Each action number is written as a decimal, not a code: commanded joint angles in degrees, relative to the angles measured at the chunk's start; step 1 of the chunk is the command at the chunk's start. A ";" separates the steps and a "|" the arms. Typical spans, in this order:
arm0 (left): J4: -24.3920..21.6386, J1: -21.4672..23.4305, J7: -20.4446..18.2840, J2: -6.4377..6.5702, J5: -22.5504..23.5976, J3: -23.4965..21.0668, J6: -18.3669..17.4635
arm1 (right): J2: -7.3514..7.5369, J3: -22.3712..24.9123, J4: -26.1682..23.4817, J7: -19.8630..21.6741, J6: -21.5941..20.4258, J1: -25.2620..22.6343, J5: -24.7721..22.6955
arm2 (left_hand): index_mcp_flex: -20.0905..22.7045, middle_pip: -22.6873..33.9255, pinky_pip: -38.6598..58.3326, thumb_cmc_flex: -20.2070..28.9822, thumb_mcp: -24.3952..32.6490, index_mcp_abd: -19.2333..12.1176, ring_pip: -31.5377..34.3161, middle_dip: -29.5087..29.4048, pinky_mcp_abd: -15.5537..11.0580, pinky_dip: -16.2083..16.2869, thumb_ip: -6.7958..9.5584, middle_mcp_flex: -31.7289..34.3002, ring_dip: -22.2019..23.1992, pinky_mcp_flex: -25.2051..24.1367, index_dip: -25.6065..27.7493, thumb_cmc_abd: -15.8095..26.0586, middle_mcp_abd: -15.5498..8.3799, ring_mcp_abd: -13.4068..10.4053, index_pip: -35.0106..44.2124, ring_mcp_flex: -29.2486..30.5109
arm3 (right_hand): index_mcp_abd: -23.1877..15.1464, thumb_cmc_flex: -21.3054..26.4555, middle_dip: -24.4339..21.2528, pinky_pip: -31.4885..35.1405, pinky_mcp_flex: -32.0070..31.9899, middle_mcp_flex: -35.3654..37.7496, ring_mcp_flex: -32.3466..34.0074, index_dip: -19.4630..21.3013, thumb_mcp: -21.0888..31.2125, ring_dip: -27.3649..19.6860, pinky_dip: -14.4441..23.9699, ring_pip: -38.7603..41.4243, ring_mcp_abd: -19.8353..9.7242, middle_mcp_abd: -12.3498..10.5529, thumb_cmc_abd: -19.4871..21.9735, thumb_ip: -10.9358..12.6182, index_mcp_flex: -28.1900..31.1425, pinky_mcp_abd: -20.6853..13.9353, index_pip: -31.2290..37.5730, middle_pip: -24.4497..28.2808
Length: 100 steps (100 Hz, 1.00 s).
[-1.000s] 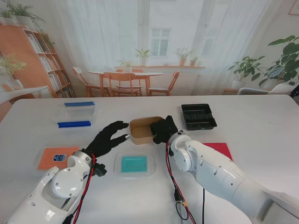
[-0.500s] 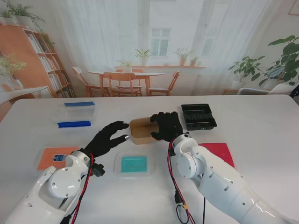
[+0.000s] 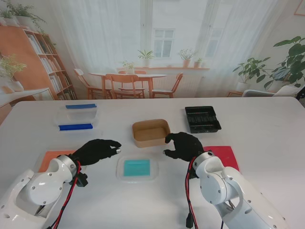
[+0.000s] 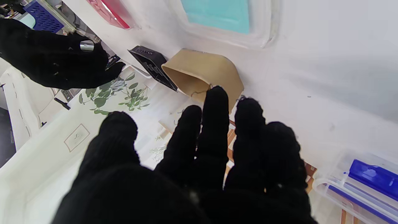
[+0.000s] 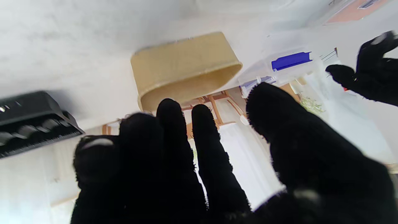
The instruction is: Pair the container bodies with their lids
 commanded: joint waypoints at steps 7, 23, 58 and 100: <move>-0.07 -0.50 -2.57 0.46 -0.48 1.08 2.81 | 0.50 -0.17 -0.41 2.81 2.14 -1.30 1.61 | 5.42 9.60 17.07 -4.63 -1.59 1.45 13.37 5.17 -2.55 2.40 -0.83 9.98 3.37 18.25 1.49 3.75 -2.43 3.32 2.68 12.16 | 3.93 -2.09 5.60 16.59 18.62 10.52 12.95 -0.51 -3.84 -4.01 -6.30 12.56 -4.60 -0.95 5.25 2.12 3.18 -13.69 -1.03 6.75; 0.17 -2.15 -6.22 1.13 0.28 2.87 6.87 | 0.88 -1.18 -0.37 6.23 5.38 -1.16 4.06 | 8.90 14.73 29.93 -8.36 -1.76 2.31 20.83 5.91 -6.10 -12.10 -0.83 16.98 0.23 31.56 2.26 6.52 -5.86 0.57 4.58 21.78 | 7.24 -7.35 6.66 19.48 26.30 19.35 18.08 -1.39 -10.10 -2.39 -0.70 19.01 -10.42 -2.55 14.49 0.41 6.12 -19.40 1.49 10.05; 2.58 -5.01 -9.38 1.86 5.06 6.44 13.67 | 0.79 -4.92 2.24 8.44 10.02 1.42 8.82 | 10.03 15.14 30.89 -8.64 -1.81 3.77 21.41 6.20 -5.88 -12.67 -0.63 18.06 0.24 33.24 3.06 8.84 -6.32 0.42 6.27 23.11 | 10.12 -8.02 8.17 19.49 27.09 23.73 18.33 -2.02 -15.60 4.91 7.65 19.81 -13.18 -3.30 24.06 0.13 7.90 -21.60 4.46 10.76; 3.32 -7.51 -14.28 2.88 10.28 9.31 20.30 | 0.43 -7.94 4.73 9.15 13.68 4.10 12.33 | 11.50 20.36 37.10 -8.68 -1.60 5.05 27.27 5.91 -7.72 -21.85 0.55 26.01 -4.38 46.06 4.14 9.45 -11.64 -4.73 8.84 33.83 | 10.59 -4.79 8.26 19.49 27.13 24.56 18.36 -2.27 -17.02 6.12 8.89 19.69 -13.05 -2.84 25.13 1.44 9.51 -21.37 6.07 10.56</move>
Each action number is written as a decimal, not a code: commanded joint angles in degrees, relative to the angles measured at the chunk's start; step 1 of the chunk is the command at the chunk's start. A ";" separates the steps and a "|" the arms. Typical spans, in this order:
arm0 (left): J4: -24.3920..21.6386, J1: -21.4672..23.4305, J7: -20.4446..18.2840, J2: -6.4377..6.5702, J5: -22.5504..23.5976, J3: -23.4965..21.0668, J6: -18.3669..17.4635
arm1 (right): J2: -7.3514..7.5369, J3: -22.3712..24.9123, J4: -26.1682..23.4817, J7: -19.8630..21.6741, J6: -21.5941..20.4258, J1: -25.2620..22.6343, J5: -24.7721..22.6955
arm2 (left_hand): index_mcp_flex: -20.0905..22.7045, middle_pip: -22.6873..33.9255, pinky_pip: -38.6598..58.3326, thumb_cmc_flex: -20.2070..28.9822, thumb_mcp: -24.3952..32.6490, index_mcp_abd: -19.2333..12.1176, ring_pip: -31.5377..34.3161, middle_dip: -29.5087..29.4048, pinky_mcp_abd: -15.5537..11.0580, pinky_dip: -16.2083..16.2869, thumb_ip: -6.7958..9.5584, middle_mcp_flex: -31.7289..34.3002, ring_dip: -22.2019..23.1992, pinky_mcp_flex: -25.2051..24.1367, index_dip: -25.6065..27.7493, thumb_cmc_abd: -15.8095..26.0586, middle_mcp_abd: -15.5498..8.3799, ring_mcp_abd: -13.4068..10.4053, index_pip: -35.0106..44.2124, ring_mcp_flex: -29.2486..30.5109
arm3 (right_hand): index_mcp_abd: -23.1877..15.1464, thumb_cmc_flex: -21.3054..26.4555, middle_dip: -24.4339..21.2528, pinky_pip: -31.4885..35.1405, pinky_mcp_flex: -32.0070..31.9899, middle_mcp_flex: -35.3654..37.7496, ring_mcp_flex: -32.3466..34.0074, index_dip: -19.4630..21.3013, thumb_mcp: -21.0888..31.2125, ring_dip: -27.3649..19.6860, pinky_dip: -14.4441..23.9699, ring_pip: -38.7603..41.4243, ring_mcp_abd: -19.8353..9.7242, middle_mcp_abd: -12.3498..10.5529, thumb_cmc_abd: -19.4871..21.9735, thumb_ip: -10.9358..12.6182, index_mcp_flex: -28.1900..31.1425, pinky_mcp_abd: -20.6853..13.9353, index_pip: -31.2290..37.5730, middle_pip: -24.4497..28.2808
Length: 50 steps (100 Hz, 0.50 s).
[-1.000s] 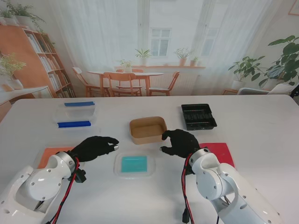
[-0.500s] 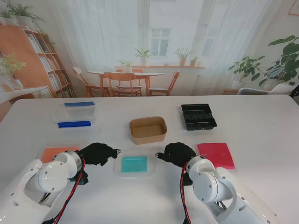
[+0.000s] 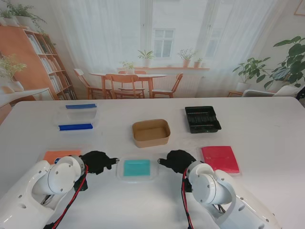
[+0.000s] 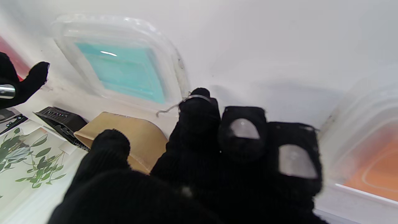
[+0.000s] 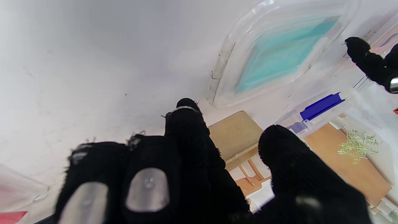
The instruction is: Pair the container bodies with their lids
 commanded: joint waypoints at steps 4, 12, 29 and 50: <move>0.78 -0.39 -0.23 0.01 0.33 0.68 0.71 | -0.33 -0.58 0.88 1.12 0.43 0.71 0.64 | 1.66 2.50 15.98 -2.16 -0.92 1.42 5.99 0.43 -7.96 -0.54 0.68 2.44 -1.03 4.99 1.46 2.36 -2.60 2.52 1.44 1.66 | 2.26 0.66 0.93 13.70 4.86 5.51 -0.47 -0.68 -0.77 1.24 1.08 5.14 -3.04 6.09 0.48 0.83 3.74 -14.42 1.49 2.87; 1.18 -0.86 -0.01 -0.01 0.58 1.41 1.69 | -0.34 -1.23 1.43 1.52 0.88 1.36 1.26 | 1.61 2.47 15.98 -2.35 -0.95 1.72 6.08 0.33 -7.91 -0.71 0.72 2.36 -1.27 5.12 1.42 2.42 -2.59 2.50 1.38 1.65 | 2.31 0.60 0.91 13.70 4.86 5.48 -0.47 -0.69 -0.63 1.23 1.07 5.08 -3.05 6.09 0.31 1.04 3.74 -14.36 1.62 2.82; 1.77 -1.45 1.04 -0.17 1.02 2.87 3.30 | -0.55 -2.63 2.77 1.73 1.66 2.73 2.87 | 1.49 1.95 15.98 -2.56 -0.92 2.40 5.85 -0.01 -7.87 -0.89 0.79 2.01 -1.78 5.04 1.42 2.32 -2.29 2.72 1.37 1.38 | 2.47 0.56 0.90 13.70 4.83 5.33 -0.47 -0.63 -0.36 1.16 0.98 4.98 -2.83 6.33 0.01 1.32 3.93 -14.14 1.95 2.72; 2.53 -1.77 3.67 -0.63 0.33 4.41 5.05 | -1.08 -4.19 4.34 1.36 2.51 4.38 5.27 | 0.32 1.38 15.98 -2.91 -0.95 3.07 5.26 -0.22 -8.09 -1.37 0.74 1.20 -2.01 4.13 1.50 2.33 -2.13 2.92 1.32 0.57 | 2.54 0.61 0.81 13.70 4.78 5.12 -0.48 -0.48 -0.11 0.95 0.70 4.92 -2.39 6.54 -0.31 1.55 4.03 -13.80 2.36 2.50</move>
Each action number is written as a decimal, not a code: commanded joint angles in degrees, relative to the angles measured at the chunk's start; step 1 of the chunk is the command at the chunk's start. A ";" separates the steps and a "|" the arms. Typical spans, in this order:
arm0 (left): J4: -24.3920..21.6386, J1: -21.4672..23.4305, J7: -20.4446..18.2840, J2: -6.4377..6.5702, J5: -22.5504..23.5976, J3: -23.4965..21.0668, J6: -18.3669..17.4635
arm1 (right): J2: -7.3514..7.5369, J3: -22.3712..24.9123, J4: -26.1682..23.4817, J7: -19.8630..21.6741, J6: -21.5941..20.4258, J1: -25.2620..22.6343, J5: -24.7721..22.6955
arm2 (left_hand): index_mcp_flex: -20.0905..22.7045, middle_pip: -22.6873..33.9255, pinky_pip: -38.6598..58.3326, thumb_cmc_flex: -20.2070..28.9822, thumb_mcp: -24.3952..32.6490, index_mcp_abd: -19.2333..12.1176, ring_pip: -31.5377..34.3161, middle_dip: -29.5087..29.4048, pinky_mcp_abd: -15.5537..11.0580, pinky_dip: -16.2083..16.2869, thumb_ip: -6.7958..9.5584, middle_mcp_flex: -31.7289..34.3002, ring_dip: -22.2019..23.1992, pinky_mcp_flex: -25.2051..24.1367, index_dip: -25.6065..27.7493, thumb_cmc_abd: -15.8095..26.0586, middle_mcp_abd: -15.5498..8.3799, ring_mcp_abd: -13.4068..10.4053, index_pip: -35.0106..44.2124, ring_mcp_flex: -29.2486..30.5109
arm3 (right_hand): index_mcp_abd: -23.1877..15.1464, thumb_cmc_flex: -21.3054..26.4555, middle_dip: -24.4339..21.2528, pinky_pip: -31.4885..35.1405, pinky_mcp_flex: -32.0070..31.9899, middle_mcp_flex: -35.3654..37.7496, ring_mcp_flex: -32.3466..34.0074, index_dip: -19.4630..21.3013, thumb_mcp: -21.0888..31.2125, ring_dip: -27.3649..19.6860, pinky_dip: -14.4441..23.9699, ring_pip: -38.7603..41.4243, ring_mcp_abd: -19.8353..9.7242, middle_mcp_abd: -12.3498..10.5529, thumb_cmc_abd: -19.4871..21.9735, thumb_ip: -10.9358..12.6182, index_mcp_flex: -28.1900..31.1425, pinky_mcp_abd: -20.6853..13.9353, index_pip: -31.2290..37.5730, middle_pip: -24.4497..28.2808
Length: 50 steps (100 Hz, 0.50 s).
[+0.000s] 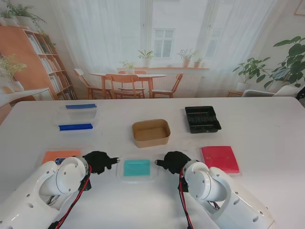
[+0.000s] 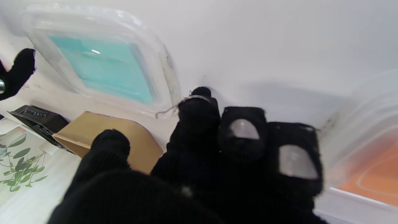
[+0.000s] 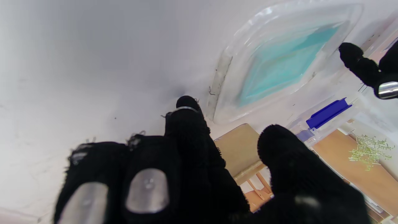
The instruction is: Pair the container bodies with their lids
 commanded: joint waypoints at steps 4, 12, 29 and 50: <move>0.87 0.11 0.74 -0.66 -0.91 0.80 0.74 | -0.60 -0.64 0.96 0.74 0.54 0.70 1.04 | 0.21 1.35 15.92 -2.94 -0.96 2.10 4.82 -0.20 -7.97 -0.53 0.74 0.60 -0.67 3.38 0.39 2.30 -1.97 3.14 -0.05 0.07 | 2.67 0.23 0.80 13.68 4.75 4.52 -0.53 -0.69 -0.07 0.32 0.66 4.88 -2.43 6.63 -0.34 1.57 2.97 -13.75 -0.67 2.48; 1.27 -0.01 1.79 -0.86 -1.34 1.41 1.32 | -0.75 -1.15 1.42 0.70 0.88 1.28 1.73 | 0.26 1.29 15.92 -2.98 -0.97 2.25 4.79 -0.22 -8.01 -0.64 0.73 0.46 -0.65 3.27 0.50 2.19 -2.13 3.15 0.16 0.05 | 2.70 0.25 0.79 13.68 4.73 4.51 -0.52 -0.62 -0.03 0.25 0.59 4.84 -2.45 6.66 -0.48 1.61 3.04 -13.66 -0.53 2.47; 1.45 -0.12 2.86 -1.07 -2.65 2.31 3.23 | -0.97 -1.97 2.03 0.83 1.50 2.11 2.94 | -0.84 1.27 15.92 -3.12 -0.90 3.11 4.70 -0.34 -8.02 -0.81 0.79 0.60 -0.61 3.26 2.01 2.12 -2.20 3.03 2.86 0.07 | 2.83 0.26 0.77 13.68 4.71 4.41 -0.52 -0.31 0.06 0.11 0.43 4.82 -2.39 6.75 -0.50 1.67 3.34 -13.52 0.01 2.43; 2.17 -0.51 3.68 -1.27 -4.84 3.50 4.63 | -1.42 -2.43 2.35 0.77 3.17 2.30 5.74 | -1.64 0.99 15.92 -3.11 -0.87 3.63 4.50 -0.49 -8.04 -0.86 0.83 0.33 -0.66 3.15 2.96 2.07 -2.06 3.11 4.61 -0.08 | 3.05 0.20 0.72 13.68 4.69 4.30 -0.54 0.48 0.06 -0.07 0.21 4.81 -2.25 6.81 -0.48 1.67 3.56 -13.44 1.05 2.37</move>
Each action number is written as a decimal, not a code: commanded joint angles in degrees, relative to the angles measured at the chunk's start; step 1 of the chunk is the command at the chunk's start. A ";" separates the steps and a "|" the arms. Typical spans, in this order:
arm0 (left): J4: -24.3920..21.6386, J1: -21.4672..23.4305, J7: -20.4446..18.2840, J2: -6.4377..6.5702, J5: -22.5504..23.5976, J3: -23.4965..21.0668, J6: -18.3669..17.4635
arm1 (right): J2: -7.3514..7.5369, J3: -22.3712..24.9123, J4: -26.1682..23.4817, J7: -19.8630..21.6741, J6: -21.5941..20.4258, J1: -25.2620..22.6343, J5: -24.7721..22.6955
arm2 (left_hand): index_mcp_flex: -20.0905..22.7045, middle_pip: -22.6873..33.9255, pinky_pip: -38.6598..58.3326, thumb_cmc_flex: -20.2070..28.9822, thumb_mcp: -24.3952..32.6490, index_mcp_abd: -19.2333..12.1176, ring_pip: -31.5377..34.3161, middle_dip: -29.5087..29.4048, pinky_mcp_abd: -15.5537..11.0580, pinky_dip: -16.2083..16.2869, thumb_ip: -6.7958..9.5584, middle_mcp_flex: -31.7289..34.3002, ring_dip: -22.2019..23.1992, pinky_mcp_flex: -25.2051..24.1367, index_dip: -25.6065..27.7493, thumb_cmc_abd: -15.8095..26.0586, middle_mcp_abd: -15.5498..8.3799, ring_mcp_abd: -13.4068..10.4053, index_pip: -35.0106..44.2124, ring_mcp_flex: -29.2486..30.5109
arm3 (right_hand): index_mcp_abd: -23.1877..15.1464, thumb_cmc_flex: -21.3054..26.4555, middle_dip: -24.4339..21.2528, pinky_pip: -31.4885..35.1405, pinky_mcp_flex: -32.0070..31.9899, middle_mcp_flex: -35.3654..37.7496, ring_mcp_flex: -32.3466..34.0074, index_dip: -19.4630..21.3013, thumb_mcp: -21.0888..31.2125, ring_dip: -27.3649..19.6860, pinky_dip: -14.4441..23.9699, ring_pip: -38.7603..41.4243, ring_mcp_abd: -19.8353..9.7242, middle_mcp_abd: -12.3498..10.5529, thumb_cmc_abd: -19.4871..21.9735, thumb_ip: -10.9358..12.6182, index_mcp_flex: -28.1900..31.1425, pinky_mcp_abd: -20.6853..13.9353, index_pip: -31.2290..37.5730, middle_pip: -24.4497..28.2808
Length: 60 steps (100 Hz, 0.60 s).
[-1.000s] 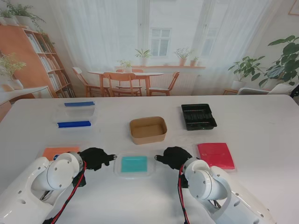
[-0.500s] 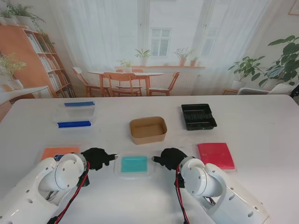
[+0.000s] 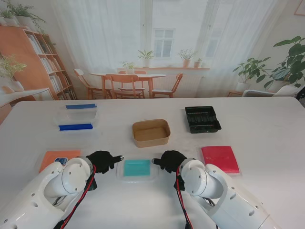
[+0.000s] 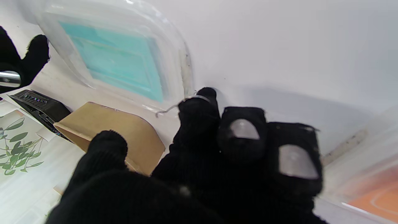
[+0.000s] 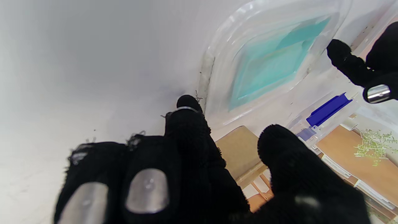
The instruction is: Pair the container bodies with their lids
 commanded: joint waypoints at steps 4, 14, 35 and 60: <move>1.62 0.41 0.07 -0.56 -1.36 1.23 0.91 | -0.66 -0.34 0.85 0.69 1.23 -0.35 1.84 | -0.79 0.93 15.87 -1.75 -0.85 0.73 4.42 -0.41 -8.02 -0.66 0.81 0.29 -0.66 3.14 0.28 1.99 -2.00 3.17 -0.60 -0.10 | 3.43 0.26 0.68 13.65 4.65 4.20 -0.57 -0.32 0.05 -0.12 0.15 4.82 -1.96 7.11 -0.48 1.67 3.53 -13.31 -0.91 2.34; 2.11 0.10 0.56 -0.68 -2.29 1.95 1.36 | -0.84 -0.44 1.08 0.45 1.61 -0.43 2.70 | -0.96 0.79 15.87 -1.70 -0.81 0.85 4.23 -0.48 -8.02 -0.74 0.83 0.21 -0.70 2.98 0.41 1.95 -1.93 3.30 -0.36 -0.21 | 3.47 0.25 0.63 13.65 4.65 4.21 -0.56 -0.05 0.04 -0.22 0.10 4.82 -2.07 7.01 -0.42 1.66 3.52 -13.19 -0.80 2.35; 2.84 -0.20 1.52 -0.94 -3.92 2.86 1.91 | -1.68 -0.44 1.54 -0.86 2.59 -0.72 5.63 | -1.19 0.43 15.87 -1.66 -0.80 1.01 3.76 -0.67 -7.96 -1.04 0.87 0.07 -0.78 2.55 0.56 1.76 -1.72 3.63 -0.07 -0.47 | 3.60 0.45 0.56 13.65 4.61 4.06 -0.57 0.22 0.07 -0.40 -0.06 4.76 -1.84 7.16 -0.62 1.69 3.51 -13.00 -0.77 2.32; 3.54 -0.22 3.69 -1.57 -5.77 3.06 2.09 | -2.88 -0.17 1.92 -3.02 3.11 -1.15 9.16 | -1.22 0.23 15.87 -1.52 -0.78 1.09 3.48 -0.81 -7.81 -1.43 0.96 0.01 -0.77 2.21 0.61 1.57 -1.58 3.82 0.05 -0.59 | 3.77 0.63 0.47 13.65 4.60 4.09 -0.60 0.62 0.13 -0.51 -0.18 4.85 -1.50 7.29 -0.79 1.78 3.55 -12.87 -0.51 2.37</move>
